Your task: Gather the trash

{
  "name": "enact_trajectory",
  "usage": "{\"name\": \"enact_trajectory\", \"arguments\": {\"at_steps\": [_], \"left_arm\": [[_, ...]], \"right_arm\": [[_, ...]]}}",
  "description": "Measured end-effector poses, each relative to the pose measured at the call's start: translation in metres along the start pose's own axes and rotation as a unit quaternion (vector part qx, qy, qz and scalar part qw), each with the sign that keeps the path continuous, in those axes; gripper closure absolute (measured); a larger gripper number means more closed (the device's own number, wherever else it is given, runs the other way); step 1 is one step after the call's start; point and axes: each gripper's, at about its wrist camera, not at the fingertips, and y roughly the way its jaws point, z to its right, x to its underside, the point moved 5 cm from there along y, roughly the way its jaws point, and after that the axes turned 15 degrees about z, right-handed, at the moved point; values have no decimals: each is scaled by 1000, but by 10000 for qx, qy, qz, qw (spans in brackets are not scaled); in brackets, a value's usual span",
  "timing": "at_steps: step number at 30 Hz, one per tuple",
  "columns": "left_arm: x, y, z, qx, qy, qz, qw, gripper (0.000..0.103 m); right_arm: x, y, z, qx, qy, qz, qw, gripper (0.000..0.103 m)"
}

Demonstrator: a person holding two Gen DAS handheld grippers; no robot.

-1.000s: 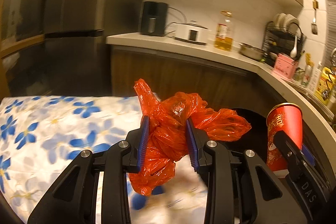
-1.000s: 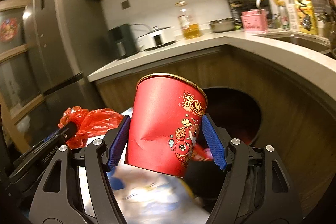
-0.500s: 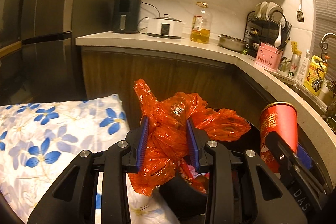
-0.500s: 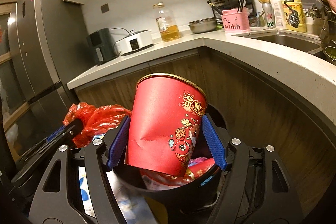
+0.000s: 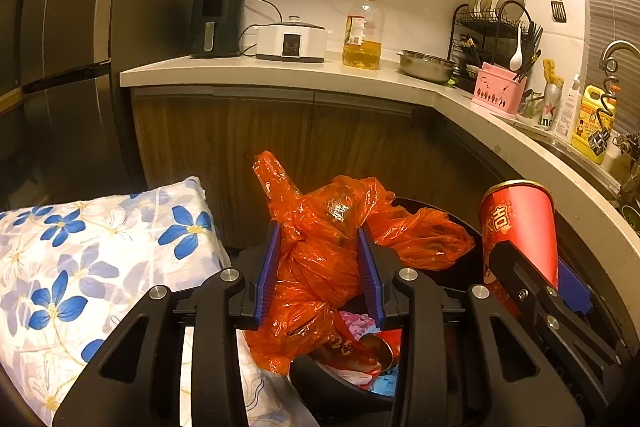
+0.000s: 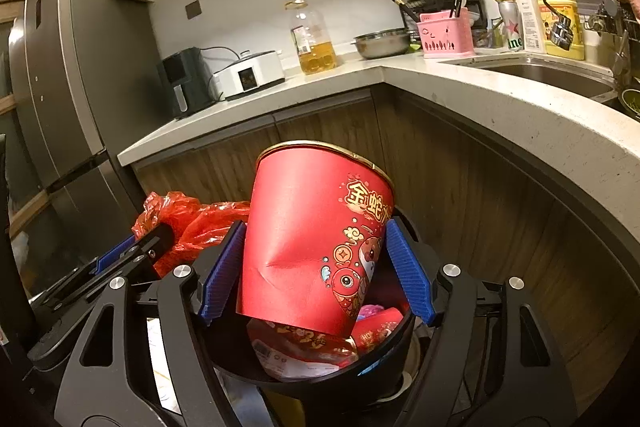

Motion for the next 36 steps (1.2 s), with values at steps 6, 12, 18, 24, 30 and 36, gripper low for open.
{"name": "enact_trajectory", "arguments": {"at_steps": [6,12,18,24,30,36], "left_arm": [[3,4,0,39,11,-58,10000,59],[7,3,4,111,40,-79,9999,41],[8,-6,-5,67,-74,-60,9999,27],[8,-32,-27,-288,47,58,9996,15],[8,-71,-59,-723,73,126,9973,8],[13,-114,-87,-1001,98,104,9949,7]], "right_arm": [[-1,2,2,37,1,-30,10000,27],[-6,-3,16,155,167,5,9997,25],[-8,-12,21,200,203,-2,9996,20],[-1,-26,10,144,-28,-134,9998,11],[8,-48,-10,54,-282,-217,9993,5],[13,-77,-38,-146,-590,-256,9978,5]]}}
